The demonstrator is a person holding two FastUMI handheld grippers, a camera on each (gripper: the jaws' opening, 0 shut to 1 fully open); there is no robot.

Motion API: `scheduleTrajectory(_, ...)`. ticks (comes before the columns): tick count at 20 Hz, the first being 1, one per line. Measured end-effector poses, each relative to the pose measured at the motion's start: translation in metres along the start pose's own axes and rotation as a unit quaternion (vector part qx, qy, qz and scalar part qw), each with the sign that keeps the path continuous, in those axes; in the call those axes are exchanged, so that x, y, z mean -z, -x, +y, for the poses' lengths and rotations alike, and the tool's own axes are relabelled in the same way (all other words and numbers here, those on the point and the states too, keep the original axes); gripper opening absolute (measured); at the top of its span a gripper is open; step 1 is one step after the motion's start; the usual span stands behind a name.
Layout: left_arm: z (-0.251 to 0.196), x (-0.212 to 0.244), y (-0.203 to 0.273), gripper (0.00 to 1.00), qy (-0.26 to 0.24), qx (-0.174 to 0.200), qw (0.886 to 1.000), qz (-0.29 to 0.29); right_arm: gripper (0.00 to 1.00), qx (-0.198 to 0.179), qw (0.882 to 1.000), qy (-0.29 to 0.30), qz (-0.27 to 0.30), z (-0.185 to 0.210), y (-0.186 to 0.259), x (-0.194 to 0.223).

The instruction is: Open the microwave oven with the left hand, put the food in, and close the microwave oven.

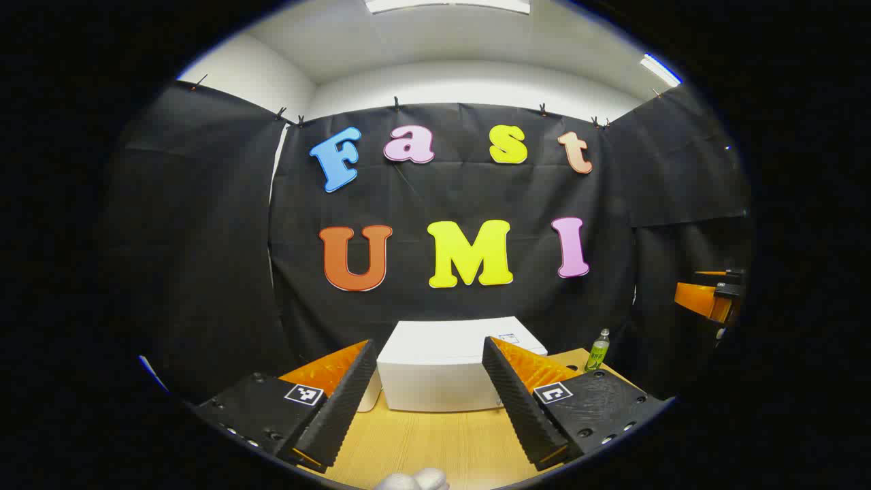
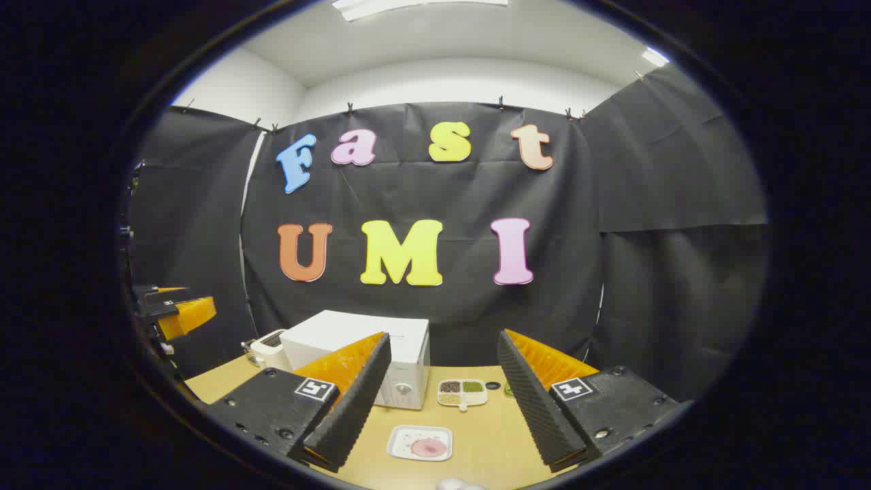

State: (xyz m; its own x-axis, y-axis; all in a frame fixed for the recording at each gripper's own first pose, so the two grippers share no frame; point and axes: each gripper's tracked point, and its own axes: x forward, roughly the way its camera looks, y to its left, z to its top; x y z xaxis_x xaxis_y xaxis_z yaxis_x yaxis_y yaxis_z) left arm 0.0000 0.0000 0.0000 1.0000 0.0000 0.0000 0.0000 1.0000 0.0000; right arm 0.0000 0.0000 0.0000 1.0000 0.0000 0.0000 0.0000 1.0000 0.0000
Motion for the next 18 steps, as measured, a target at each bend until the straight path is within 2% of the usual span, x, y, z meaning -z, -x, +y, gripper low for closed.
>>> scheduleTrajectory(1,0.000,0.000,0.000,0.96,-0.001,0.000,1.000,0.000,0.93,-0.002,1.000,-0.001,0.002,0.001,0.000,0.001)
scheduleTrajectory(5,0.000,0.003,-0.002,0.96,-0.005,-0.005,1.000,0.002,0.93,-0.001,1.000,0.005,0.002,-0.001,-0.001,0.001)
scheduleTrajectory(6,-0.001,0.005,-0.003,0.96,-0.004,-0.005,1.000,0.004,1.00,-0.002,1.000,0.006,0.003,-0.001,-0.002,0.002)
scheduleTrajectory(7,-0.001,0.005,-0.004,0.96,-0.004,-0.006,1.000,0.004,1.00,-0.002,1.000,0.008,0.005,-0.001,-0.004,0.003)
scheduleTrajectory(8,-0.001,0.004,-0.004,0.96,-0.004,-0.006,1.000,0.003,0.93,-0.002,1.000,0.008,0.005,-0.003,-0.005,0.004)
scheduleTrajectory(10,-0.001,0.003,-0.006,0.96,-0.007,-0.008,1.000,0.002,0.93,-0.003,1.000,0.004,0.007,-0.003,-0.008,0.005)
scheduleTrajectory(11,-0.002,0.004,-0.007,0.96,-0.009,-0.009,1.000,0.001,1.00,-0.004,1.000,0.002,0.008,-0.003,-0.010,0.005)
scheduleTrajectory(15,-0.005,0.010,-0.016,0.96,-0.015,-0.011,1.000,0.000,1.00,-0.004,1.000,0.000,0.008,-0.007,-0.017,0.008)
scheduleTrajectory(16,-0.007,0.012,-0.020,0.96,-0.016,-0.011,1.000,-0.001,0.93,-0.004,1.000,-0.002,0.007,-0.008,-0.019,0.009)
scheduleTrajectory(17,-0.010,0.014,-0.024,0.96,-0.017,-0.010,1.000,-0.004,1.00,-0.004,1.000,-0.004,0.006,-0.010,-0.020,0.008)
scheduleTrajectory(18,-0.013,0.018,-0.029,0.96,-0.020,-0.008,1.000,-0.004,1.00,-0.005,1.000,-0.006,0.006,-0.011,-0.022,0.008)
